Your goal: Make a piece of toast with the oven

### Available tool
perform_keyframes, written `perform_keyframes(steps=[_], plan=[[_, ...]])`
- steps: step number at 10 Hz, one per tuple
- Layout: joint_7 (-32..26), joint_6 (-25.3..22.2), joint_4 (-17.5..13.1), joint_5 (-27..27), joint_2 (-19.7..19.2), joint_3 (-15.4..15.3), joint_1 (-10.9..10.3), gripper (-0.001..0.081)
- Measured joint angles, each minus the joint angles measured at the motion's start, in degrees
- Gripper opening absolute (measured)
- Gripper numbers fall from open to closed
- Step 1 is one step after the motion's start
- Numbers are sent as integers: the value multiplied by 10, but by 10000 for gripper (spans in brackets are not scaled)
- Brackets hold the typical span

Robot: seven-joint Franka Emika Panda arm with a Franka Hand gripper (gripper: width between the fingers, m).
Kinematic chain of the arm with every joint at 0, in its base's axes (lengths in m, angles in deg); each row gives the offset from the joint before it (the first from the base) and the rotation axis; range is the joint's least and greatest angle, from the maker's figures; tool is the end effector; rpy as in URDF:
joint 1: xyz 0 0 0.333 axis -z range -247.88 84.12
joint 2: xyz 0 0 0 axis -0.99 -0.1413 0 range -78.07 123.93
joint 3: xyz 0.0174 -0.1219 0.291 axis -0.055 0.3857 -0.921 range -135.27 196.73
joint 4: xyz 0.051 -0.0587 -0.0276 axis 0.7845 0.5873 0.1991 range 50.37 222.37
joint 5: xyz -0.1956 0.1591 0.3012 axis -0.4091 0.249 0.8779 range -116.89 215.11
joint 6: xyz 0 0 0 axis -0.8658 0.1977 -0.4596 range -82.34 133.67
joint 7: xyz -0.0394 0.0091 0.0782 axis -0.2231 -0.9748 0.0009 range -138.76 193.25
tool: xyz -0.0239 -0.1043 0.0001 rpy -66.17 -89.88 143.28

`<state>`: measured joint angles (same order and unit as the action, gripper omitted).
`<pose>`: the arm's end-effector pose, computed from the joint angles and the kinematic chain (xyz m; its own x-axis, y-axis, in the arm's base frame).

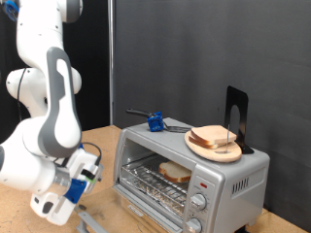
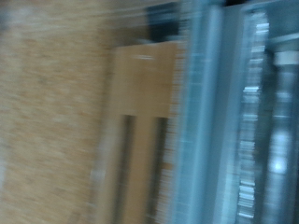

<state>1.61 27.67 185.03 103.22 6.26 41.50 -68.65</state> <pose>0.4018 -0.1204 0.1715 0.7585 -0.3456 -0.5525 -0.6504 -0.4541 -0.6089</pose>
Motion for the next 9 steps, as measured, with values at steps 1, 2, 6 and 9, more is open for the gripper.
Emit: perform_keyframes(steps=[1,2,6,9], plan=[[-2,-20,4,-1,17,1,7,809],[-2,-43,7,-2,34,3,12,809],[2,-116,26,10,116,-10,9,809],[38,-110,48,34,173,-43,-13,809]])
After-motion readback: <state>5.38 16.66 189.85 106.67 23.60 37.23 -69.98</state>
